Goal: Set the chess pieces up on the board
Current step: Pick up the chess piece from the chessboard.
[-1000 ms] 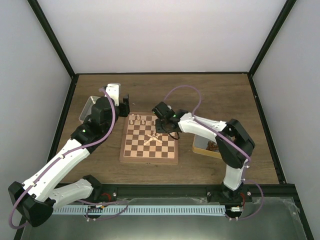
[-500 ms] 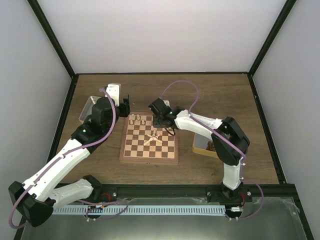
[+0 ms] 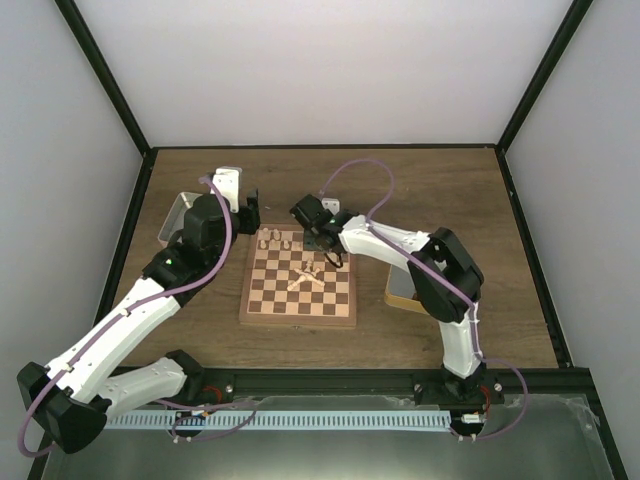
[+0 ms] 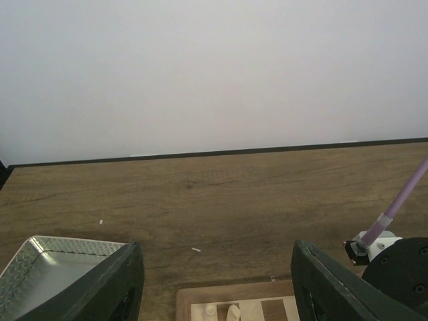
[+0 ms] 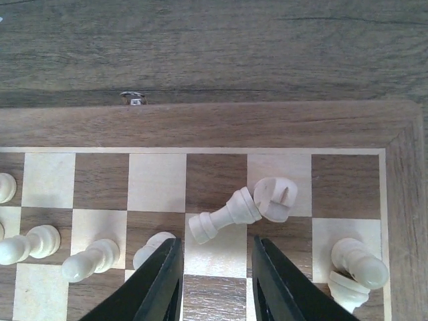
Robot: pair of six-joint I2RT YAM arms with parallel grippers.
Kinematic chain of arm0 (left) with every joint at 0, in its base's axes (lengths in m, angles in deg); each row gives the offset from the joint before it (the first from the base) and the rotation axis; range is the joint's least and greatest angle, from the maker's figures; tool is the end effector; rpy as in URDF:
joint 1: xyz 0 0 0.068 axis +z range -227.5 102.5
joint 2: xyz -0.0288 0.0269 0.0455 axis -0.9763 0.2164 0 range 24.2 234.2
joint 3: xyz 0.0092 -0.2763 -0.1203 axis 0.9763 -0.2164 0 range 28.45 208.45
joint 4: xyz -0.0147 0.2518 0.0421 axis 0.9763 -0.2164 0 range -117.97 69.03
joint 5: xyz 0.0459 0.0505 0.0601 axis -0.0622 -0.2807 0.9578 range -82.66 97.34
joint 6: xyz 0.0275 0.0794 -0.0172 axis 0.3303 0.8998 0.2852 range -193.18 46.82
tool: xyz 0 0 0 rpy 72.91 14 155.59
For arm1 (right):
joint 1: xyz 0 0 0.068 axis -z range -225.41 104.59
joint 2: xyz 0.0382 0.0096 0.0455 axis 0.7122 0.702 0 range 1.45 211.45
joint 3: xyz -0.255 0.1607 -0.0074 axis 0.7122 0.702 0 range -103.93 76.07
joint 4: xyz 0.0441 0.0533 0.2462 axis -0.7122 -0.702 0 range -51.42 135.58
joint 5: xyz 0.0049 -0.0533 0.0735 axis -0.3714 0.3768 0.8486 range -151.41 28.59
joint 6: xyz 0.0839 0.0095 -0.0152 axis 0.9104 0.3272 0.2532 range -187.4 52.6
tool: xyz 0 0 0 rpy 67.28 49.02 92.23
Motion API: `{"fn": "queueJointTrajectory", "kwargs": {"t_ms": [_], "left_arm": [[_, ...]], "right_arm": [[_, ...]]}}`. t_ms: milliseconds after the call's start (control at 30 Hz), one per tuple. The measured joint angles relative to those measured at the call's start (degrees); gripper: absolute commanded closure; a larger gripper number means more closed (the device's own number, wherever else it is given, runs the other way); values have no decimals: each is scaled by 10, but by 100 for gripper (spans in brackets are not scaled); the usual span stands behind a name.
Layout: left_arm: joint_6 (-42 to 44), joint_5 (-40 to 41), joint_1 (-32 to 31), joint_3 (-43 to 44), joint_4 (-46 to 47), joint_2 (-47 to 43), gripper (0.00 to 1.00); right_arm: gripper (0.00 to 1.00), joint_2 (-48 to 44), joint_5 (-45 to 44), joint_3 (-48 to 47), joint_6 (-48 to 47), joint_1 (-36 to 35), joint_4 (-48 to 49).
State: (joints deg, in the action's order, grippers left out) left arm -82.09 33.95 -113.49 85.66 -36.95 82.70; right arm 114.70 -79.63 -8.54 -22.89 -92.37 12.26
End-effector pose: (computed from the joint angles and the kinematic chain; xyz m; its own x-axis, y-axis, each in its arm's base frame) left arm 0.2159 -0.1148 0.3764 -0.2652 0.0216 -0.9640 0.1400 0.9900 -0.0164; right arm 0.3195 0.3076 0.1927 -0.8459 0.0699 -0.5288 -0.0012 0.9911 0.1329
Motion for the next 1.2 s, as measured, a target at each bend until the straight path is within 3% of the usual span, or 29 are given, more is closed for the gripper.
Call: {"fn": "queueJointTrajectory", "kwargs": {"t_ms": [167,333,600,1200], "left_arm": [[0,-1,0,0,0,0,38],[0,-7,0,0,0,2,38],[-1,-18,0,0,0,3,38],[-3,-13,0,-11,5,-8,38]], "right_arm": [[77,11,0,-16,28,0,-14],[77,42,0,-73,86,3,-45],[77,42,2,-74,158,3,-64],[77,54,4,-73,197,4,-58]]}}
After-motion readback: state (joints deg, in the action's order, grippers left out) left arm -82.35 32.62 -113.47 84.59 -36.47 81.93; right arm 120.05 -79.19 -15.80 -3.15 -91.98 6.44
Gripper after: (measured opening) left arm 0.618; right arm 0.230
